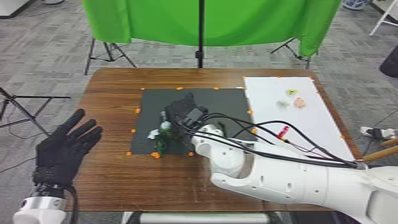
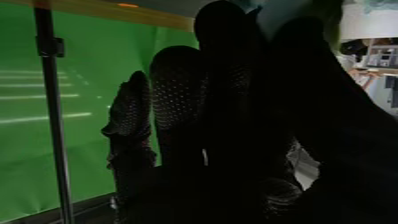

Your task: Arrange flowers

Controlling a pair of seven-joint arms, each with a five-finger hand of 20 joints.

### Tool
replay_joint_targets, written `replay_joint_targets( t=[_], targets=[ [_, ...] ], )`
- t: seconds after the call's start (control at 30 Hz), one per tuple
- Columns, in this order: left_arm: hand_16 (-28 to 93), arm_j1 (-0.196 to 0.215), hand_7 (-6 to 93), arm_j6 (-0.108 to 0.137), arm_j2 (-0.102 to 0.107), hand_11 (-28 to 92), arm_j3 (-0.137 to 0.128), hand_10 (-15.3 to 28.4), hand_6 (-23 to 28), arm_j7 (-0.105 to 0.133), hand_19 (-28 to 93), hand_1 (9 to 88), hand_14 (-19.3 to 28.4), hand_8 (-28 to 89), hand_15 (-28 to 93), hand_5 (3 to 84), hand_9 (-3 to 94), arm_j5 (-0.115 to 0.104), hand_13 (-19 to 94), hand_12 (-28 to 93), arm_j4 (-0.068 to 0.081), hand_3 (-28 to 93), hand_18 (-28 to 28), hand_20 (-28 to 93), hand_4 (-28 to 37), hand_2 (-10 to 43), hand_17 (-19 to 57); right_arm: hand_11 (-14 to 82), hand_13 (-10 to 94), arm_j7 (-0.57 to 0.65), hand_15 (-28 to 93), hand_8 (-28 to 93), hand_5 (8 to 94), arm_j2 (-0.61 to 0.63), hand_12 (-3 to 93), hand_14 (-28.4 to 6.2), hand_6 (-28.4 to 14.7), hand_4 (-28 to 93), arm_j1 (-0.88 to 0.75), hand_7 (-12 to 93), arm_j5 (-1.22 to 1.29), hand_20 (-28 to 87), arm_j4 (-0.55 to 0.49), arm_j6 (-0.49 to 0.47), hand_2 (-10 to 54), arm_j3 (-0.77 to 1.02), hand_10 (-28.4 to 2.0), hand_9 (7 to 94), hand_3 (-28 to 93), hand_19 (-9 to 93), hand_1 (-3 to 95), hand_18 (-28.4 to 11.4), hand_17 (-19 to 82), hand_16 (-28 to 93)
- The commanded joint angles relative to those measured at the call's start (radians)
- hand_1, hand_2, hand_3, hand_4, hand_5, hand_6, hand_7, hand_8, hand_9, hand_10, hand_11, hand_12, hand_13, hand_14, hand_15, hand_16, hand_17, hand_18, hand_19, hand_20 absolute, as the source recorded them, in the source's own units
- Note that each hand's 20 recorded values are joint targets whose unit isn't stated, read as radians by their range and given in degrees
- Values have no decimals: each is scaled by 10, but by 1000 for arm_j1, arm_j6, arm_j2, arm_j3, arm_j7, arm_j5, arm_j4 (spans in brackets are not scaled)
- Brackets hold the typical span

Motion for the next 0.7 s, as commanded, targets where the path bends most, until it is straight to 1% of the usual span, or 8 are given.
replay_joint_targets(
  t=[0.03,0.2,0.33,0.43,0.57,0.6,0.63,0.7],
  targets=[
    [-94,3,102,0,-17,194,3,198,80,-12,531,227,279,-98,462,353,331,5,216,90,3,817,246,54,-267,56,-116,317,650,11,744,-118,694,-1,288,-75,48,-283,-2,149,-19,484,-14,-36,-95,21,-79,802,749,799,435,-222,202,194],
    [-94,10,102,-5,-39,194,-5,198,80,-28,531,228,278,-98,462,353,331,16,216,90,0,816,246,53,-267,57,-116,335,644,20,748,-131,683,8,273,-78,44,-283,-8,153,-14,488,-24,-32,-95,40,-84,794,758,797,423,-225,199,189],
    [-94,17,102,-8,-55,195,-10,199,81,-33,531,228,279,-98,462,353,332,23,216,90,-2,816,246,53,-267,56,-116,345,642,42,750,-132,674,31,264,-80,40,-283,-18,153,27,490,-57,2,-95,87,-86,790,766,798,414,-227,200,187],
    [-94,28,101,-5,-55,196,-5,198,80,-16,531,227,279,-98,463,352,331,18,216,90,-4,817,246,53,-267,56,-117,346,639,44,749,-132,672,72,256,-84,36,-283,-42,152,71,489,-103,15,-95,165,-93,783,772,797,410,-229,199,186],
    [-94,20,102,-16,-77,194,-8,198,80,-34,531,228,279,-97,463,352,331,34,216,90,-3,815,246,53,-267,57,-117,351,621,71,735,-131,661,171,214,-93,28,-283,-81,149,129,482,-165,47,-95,280,-105,756,792,780,390,-234,188,175],
    [-94,18,103,-16,-78,194,-5,198,80,-31,531,228,279,-97,463,352,331,33,216,90,-1,815,246,53,-267,57,-117,348,616,77,730,-130,657,200,199,-96,25,-283,-94,148,147,481,-179,50,-95,314,-107,745,800,775,383,-234,184,172],
    [-94,28,102,-11,-77,194,-5,198,81,-26,531,228,279,-97,463,352,331,29,216,90,-5,815,246,52,-267,57,-117,343,609,78,721,-129,650,227,187,-100,22,-283,-113,148,164,478,-191,40,-95,352,-109,733,801,771,379,-235,179,167],
    [-94,32,101,-15,-82,194,-6,198,81,-28,530,228,279,-98,463,352,331,36,216,90,-6,816,246,52,-267,56,-117,329,594,93,710,-130,640,291,170,-107,18,-283,-132,149,191,475,-204,69,-95,393,-113,710,803,764,374,-236,171,158]
  ],
)
